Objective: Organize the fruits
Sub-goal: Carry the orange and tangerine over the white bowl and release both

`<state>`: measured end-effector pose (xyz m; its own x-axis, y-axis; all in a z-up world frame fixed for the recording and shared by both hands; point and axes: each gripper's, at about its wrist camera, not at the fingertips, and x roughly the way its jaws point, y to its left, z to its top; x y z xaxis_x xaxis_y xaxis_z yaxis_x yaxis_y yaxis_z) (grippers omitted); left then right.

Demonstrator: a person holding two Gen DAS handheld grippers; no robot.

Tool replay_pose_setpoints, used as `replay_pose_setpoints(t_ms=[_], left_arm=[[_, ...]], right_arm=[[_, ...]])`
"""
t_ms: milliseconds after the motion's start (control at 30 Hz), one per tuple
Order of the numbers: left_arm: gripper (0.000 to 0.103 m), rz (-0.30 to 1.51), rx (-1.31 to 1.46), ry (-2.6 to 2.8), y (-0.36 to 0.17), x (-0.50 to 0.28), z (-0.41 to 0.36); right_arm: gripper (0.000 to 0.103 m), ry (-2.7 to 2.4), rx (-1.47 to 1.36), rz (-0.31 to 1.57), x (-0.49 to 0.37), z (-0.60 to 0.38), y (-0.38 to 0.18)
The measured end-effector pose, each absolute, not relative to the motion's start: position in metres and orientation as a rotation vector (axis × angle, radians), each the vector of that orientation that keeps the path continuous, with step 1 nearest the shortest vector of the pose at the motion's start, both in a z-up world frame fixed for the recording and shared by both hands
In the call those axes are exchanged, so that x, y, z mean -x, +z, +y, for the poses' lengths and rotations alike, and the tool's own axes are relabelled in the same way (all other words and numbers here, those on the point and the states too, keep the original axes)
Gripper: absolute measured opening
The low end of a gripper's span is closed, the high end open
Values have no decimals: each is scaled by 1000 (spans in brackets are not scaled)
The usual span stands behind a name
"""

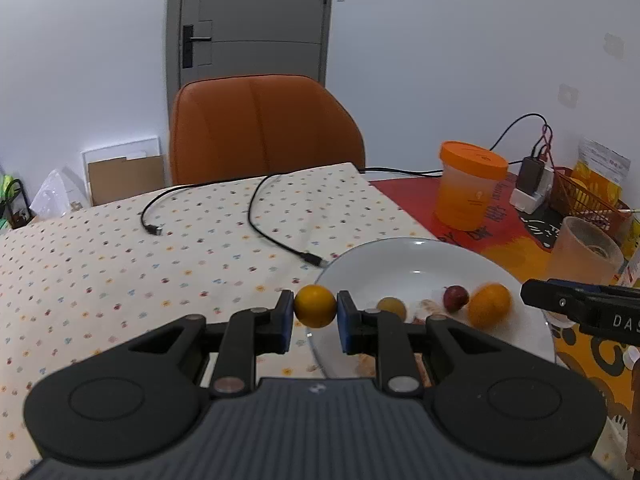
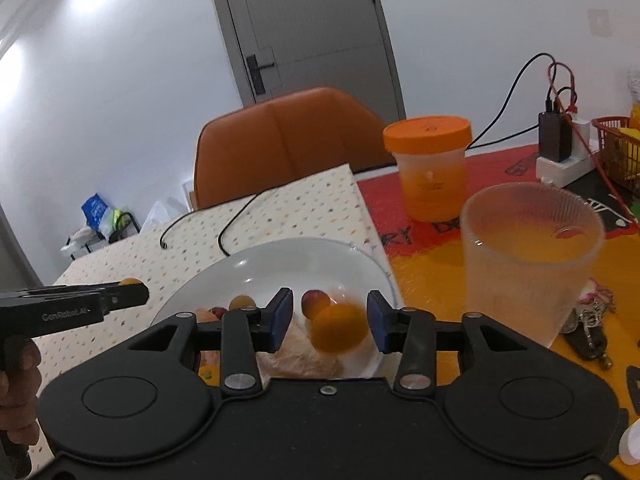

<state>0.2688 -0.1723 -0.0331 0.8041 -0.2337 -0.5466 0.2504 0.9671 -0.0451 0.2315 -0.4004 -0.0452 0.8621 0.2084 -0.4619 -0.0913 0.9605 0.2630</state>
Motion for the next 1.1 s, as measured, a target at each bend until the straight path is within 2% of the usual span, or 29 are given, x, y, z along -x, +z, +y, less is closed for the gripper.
replay_pose_setpoints(t_ms=[433,633,833,900,1033,1100], left_arm=[[21,580,-80,-326,-28,-276,-206],[26,568,-86,-339,-19,-274,-211],[42,594,-87,-322,-19,-266,-201],[53,590,-92,-306,-18,-262,-197],[57,587,-90,-278,-14,-253,-186],[63,587,-88,-267,-12,-247,-182]], right_arm=[[45,150,-299,486,-211,-416,-51],[45,143,-312,483,-206,-417,-54],[47,139,-327,483,-201,-418,-56],[48,142,-329,481,-198,-417,-56],[52,145,-330,473,-191,-413,-55],[53,149,-329,470,-188,-411,-54]])
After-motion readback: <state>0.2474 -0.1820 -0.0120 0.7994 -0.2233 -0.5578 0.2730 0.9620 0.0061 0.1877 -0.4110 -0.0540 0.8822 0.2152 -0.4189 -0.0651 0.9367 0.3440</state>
